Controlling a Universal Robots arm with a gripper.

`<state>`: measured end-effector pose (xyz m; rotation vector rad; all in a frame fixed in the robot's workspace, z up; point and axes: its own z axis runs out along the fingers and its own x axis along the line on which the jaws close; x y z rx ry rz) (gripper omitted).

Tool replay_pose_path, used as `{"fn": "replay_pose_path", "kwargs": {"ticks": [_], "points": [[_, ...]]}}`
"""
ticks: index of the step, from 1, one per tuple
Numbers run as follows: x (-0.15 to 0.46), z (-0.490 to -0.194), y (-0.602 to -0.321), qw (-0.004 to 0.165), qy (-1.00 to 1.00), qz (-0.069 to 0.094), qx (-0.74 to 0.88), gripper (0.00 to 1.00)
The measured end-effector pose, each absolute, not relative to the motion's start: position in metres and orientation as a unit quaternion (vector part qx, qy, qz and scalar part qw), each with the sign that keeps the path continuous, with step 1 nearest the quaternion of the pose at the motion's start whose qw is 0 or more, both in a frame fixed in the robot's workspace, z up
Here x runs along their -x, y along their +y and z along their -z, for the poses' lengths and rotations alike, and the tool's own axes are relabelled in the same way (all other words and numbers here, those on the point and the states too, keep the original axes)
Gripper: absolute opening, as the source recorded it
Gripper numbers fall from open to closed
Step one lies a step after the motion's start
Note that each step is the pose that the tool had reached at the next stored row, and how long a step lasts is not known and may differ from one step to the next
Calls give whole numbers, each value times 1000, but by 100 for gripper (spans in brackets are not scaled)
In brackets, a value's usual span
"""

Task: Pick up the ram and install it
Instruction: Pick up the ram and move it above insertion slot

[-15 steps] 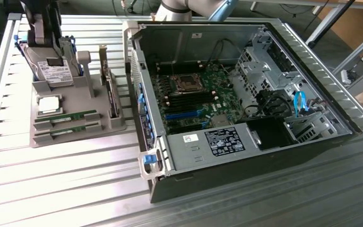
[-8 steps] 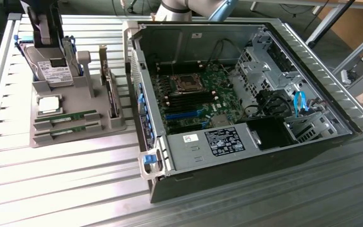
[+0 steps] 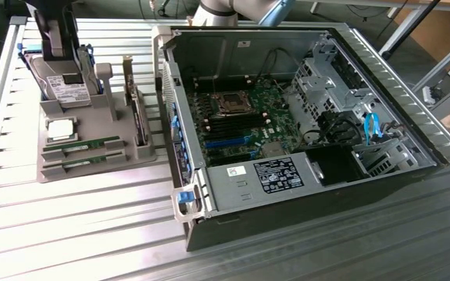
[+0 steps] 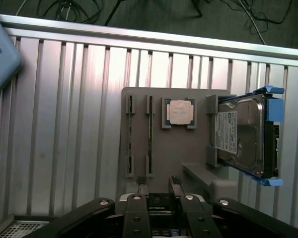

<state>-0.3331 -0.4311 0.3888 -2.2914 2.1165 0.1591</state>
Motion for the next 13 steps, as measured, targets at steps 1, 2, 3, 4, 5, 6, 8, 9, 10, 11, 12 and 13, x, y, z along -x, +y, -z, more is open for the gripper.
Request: {"fn": "replay_pose_path", "kwargs": {"ticks": [1,2,3,4,5,6,8,9,10,11,12,13], "points": [[333,-388,-432,9,678,-51,734,29],[333,-387,-433,9,678,-51,734,29],[333,-385,-434,9,678,-51,734,29],[333,-383,-435,9,678,-51,734,29],[333,-381,-436,9,678,-51,734,29],[333,-379,-438,9,678,-51,734,29],[333,-377,-440,9,678,-51,734,29],[333,-377,-441,9,678,-51,734,29],[333,-376,-442,9,678,-51,734,29],[333,-376,-443,9,678,-51,734,29],[333,-375,-444,9,678,-51,734,29],[333,-375,-445,9,678,-51,734,29]]}}
